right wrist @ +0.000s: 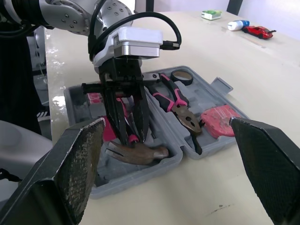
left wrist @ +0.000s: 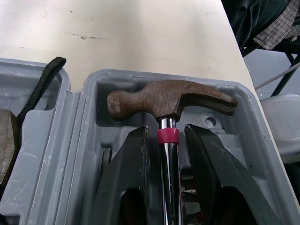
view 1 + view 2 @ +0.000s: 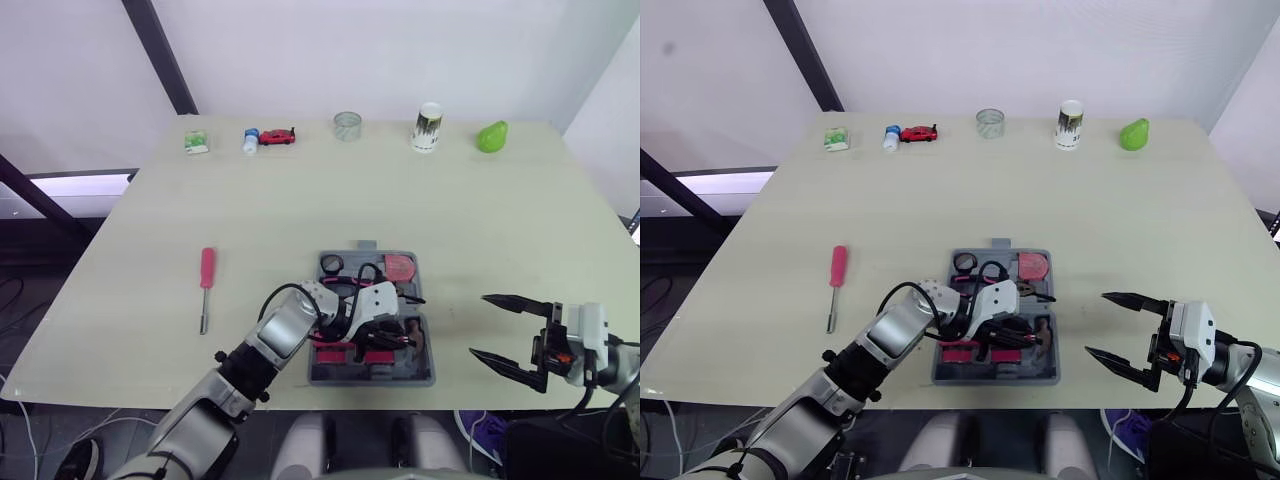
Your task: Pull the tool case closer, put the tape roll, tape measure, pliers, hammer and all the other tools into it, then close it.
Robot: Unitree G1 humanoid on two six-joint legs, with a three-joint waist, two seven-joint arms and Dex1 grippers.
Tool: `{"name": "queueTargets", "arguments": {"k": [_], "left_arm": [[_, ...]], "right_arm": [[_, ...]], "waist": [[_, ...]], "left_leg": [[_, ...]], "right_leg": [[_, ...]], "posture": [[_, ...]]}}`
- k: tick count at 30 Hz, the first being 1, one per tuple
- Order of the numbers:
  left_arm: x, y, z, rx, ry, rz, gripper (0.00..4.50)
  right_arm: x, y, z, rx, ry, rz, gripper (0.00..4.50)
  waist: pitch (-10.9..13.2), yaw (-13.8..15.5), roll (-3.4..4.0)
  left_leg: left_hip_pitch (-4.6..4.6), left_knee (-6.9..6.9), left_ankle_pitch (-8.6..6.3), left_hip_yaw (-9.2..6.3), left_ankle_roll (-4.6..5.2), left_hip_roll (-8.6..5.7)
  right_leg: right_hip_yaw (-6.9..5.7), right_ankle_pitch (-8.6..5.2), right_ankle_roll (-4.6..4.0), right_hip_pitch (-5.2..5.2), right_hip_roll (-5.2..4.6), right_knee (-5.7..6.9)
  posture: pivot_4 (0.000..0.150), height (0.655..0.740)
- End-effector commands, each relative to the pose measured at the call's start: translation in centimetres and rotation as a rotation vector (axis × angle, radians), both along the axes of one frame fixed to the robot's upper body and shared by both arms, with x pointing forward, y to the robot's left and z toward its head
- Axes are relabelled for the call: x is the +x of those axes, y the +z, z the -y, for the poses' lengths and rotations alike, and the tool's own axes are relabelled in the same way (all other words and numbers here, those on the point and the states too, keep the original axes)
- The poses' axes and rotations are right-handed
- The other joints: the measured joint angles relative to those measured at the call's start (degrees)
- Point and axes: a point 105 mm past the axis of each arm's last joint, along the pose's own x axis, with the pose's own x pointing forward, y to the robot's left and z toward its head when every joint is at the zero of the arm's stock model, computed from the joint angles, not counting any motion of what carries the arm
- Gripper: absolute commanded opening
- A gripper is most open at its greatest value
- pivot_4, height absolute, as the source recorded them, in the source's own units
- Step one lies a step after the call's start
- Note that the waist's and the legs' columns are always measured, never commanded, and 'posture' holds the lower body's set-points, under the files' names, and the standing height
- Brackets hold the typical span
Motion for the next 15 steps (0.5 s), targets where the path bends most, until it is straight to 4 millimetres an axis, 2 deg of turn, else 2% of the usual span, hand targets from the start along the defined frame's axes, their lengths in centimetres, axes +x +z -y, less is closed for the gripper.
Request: {"name": "queueTargets", "arguments": {"k": [1,4,7,8,9,15], "left_arm": [[-0.02,0.22,0.56,-0.01,-0.01,0.004,1.33],[-0.11,0.12,0.67,-0.01,-0.012,-0.001,1.33],[-0.18,-0.16,0.56,0.001,-0.015,-0.009,0.64],[-0.13,-0.2,0.52,0.004,-0.015,-0.006,0.17],[-0.01,-0.22,0.46,0.008,-0.014,-0.003,0.01],[0.15,-0.3,0.31,0.024,-0.027,0.001,0.01]], "right_arm": [[-0.22,0.89,-0.01,0.0,0.007,0.043,4.5],[-0.26,0.77,0.23,-0.009,0.003,0.037,4.5],[-0.21,0.84,0.48,-0.015,-0.003,0.038,4.5],[-0.19,0.87,0.5,-0.016,-0.003,0.04,4.5],[-0.18,0.91,0.51,-0.016,-0.004,0.041,4.5],[-0.13,0.94,0.58,-0.018,-0.006,0.043,4.5]], "waist": [[0.0,0.0,0.0],[0.0,0.0,0.0],[0.0,0.0,0.0],[0.0,0.0,0.0],[0.0,-0.01,0.0],[-0.01,0.0,0.01]], "left_leg": [[0.0,0.0,0.0,0.0,0.0,0.0],[0.0,0.0,0.0,0.0,0.0,0.0],[0.0,0.0,0.0,0.0,0.0,0.0],[0.0,0.0,0.0,0.0,0.0,-0.01],[0.01,0.0,0.0,0.0,0.0,-0.01],[0.01,0.0,0.0,0.0,0.0,-0.01]], "right_leg": [[0.0,0.0,0.0,0.0,0.0,0.0],[0.0,0.0,0.0,0.0,0.0,0.0],[0.0,0.0,0.0,0.0,0.0,0.0],[0.0,0.0,0.0,0.0,0.0,0.0],[0.0,0.0,0.0,0.0,0.0,0.0],[0.0,0.0,0.0,0.01,0.0,0.0]], "posture": [[0.15,0.74],[0.15,0.74],[0.15,0.74],[0.15,0.74],[0.15,0.74],[0.15,0.74]]}}
